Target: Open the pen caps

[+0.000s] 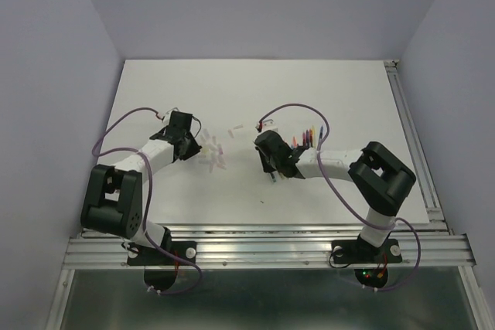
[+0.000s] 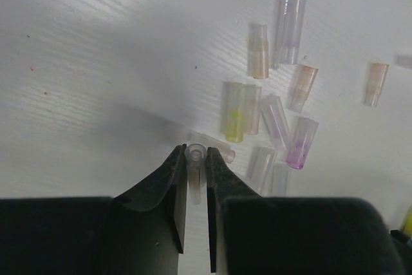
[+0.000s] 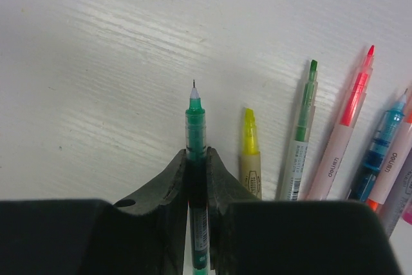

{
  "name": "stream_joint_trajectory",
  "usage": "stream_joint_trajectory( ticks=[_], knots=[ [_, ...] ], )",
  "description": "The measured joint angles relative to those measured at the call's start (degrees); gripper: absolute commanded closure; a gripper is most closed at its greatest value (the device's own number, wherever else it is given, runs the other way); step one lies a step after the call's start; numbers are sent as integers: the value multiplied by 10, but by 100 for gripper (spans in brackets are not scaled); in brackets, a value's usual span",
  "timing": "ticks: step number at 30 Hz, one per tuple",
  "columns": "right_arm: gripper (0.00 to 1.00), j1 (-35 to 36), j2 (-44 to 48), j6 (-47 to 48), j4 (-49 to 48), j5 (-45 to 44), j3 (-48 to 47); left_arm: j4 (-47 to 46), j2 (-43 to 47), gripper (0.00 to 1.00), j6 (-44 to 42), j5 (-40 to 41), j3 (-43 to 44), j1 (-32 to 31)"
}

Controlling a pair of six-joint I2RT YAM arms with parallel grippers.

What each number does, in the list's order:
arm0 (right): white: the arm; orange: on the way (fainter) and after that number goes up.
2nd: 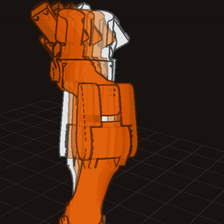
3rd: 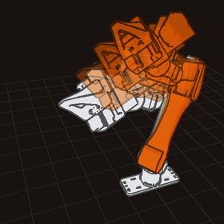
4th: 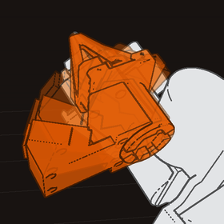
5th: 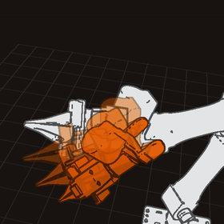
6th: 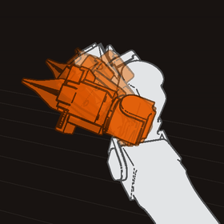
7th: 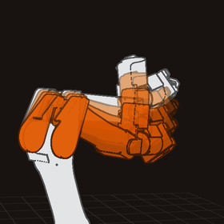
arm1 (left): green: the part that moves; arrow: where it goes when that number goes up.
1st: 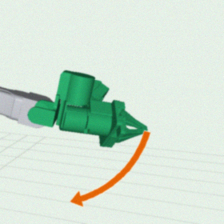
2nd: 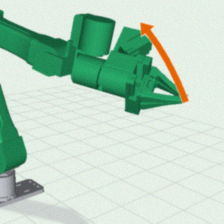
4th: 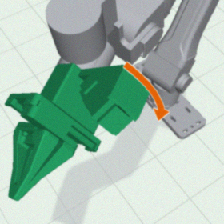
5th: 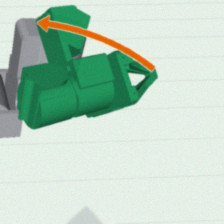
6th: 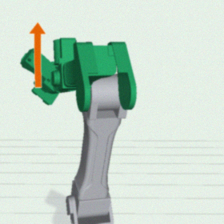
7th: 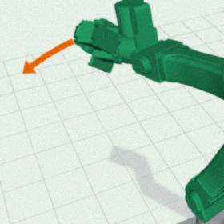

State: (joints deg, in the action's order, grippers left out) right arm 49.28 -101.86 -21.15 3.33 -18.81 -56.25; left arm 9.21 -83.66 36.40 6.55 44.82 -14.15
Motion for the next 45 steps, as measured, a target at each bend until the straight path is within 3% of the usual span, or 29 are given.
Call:
stream_joint_trajectory(
  ticks=[9,12,16,19,22,23,28,29,32,39,45],
  knots=[
    [72,-6,0,-1,1,-3,0,-4,-33,97,-5,3,15,0],
    [60,-6,0,-2,1,-3,0,-4,-42,96,-6,6,21,0],
    [51,-6,0,-2,7,-5,0,-6,-58,96,-6,8,30,0],
    [41,-6,15,-2,14,-3,2,-6,-71,91,-6,8,35,0],
    [37,-6,72,-3,10,2,17,-6,-77,86,-6,8,37,0],
    [29,-6,89,-3,10,3,22,-6,-78,83,-6,8,38,0],
    [18,-6,203,-7,-24,15,58,-8,-81,79,-7,0,43,0],
    [10,-6,225,-8,-30,17,65,-8,-81,75,-6,-2,43,0],
    [1,-6,267,-12,-42,18,78,-8,-81,65,-5,-4,43,0],
    [0,-6,332,-17,-33,10,103,2,-68,56,-4,-5,43,0],
    [0,-6,396,-24,-19,-3,113,26,14,32,1,-3,46,0]
  ],
)
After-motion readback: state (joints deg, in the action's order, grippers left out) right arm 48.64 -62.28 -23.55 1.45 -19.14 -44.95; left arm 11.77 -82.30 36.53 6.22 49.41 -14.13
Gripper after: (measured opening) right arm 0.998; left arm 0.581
